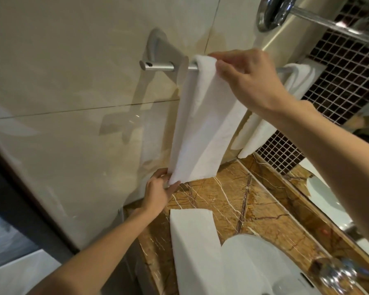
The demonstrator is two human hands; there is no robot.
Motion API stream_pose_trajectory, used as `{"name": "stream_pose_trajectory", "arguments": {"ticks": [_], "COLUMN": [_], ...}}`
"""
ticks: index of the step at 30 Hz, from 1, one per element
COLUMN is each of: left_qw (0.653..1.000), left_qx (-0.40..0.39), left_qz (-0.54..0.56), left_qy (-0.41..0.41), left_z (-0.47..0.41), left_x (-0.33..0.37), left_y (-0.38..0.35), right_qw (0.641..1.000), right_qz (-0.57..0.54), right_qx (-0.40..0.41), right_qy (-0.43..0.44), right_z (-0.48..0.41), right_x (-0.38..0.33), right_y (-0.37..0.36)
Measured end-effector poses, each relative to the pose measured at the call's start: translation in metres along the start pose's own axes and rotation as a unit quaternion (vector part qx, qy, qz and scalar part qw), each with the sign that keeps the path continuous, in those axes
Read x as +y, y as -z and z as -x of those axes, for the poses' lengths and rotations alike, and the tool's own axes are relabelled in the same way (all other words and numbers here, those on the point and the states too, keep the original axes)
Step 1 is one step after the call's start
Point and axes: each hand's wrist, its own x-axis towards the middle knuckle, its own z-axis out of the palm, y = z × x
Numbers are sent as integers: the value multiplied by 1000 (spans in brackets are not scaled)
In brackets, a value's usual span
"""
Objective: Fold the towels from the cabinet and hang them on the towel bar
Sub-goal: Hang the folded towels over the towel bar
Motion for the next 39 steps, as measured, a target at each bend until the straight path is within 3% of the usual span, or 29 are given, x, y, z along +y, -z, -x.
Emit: {"name": "stream_pose_trajectory", "arguments": {"ticks": [10, 22, 29, 39], "left_qw": [1000, 984, 975, 957], "left_qx": [12, 46, 10, 48], "left_qz": [14, 130, 147, 213], "left_qy": [5, 111, 166, 193], "left_z": [4, 20, 10, 6], "left_x": [0, 15, 15, 8], "left_y": [2, -4, -3, 8], "right_qw": [999, 999, 999, 999], "right_qz": [8, -6, -9, -25], "right_qx": [-42, -37, -36, -34], "right_qy": [-22, -21, -20, -31], "right_z": [-14, -13, -12, -10], "right_x": [-3, -2, -3, -4], "right_y": [2, 0, 0, 0]}}
